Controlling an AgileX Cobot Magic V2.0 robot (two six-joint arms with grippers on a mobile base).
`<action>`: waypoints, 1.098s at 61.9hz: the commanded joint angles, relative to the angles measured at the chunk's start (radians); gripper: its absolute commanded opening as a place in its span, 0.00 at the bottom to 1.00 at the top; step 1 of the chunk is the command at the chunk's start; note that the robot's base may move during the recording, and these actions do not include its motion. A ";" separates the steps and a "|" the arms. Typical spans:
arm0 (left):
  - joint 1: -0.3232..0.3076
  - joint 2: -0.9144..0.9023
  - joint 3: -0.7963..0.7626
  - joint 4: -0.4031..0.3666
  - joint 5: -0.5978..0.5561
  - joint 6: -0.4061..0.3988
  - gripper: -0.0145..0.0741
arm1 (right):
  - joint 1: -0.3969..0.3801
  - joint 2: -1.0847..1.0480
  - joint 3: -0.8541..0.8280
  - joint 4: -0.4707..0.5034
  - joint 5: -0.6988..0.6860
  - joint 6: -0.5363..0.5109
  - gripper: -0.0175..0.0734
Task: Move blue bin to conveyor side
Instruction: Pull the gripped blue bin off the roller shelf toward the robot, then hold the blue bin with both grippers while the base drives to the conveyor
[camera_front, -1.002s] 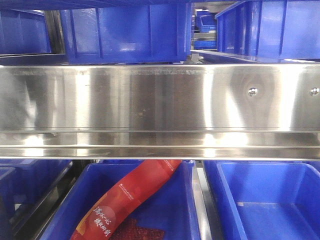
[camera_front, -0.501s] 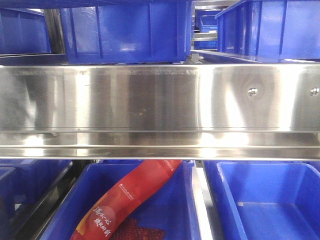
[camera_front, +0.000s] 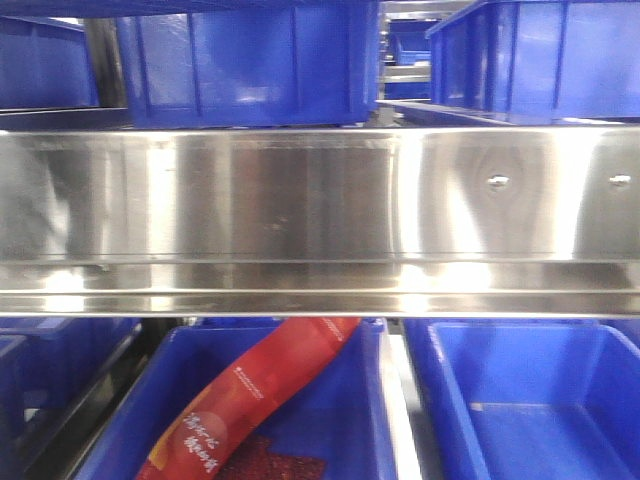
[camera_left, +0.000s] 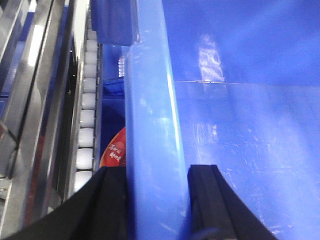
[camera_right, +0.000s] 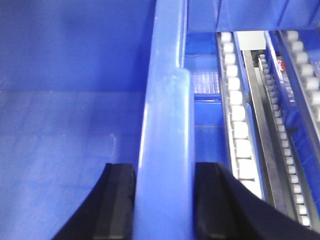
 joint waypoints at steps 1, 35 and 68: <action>0.004 -0.027 -0.013 0.037 -0.082 0.013 0.14 | -0.006 -0.024 -0.015 -0.074 -0.105 -0.017 0.11; 0.004 -0.027 -0.013 0.037 -0.082 0.013 0.14 | -0.006 -0.024 -0.015 -0.074 -0.187 -0.017 0.11; 0.004 -0.027 -0.013 0.037 -0.082 0.013 0.14 | -0.006 -0.024 -0.015 -0.074 -0.187 -0.017 0.11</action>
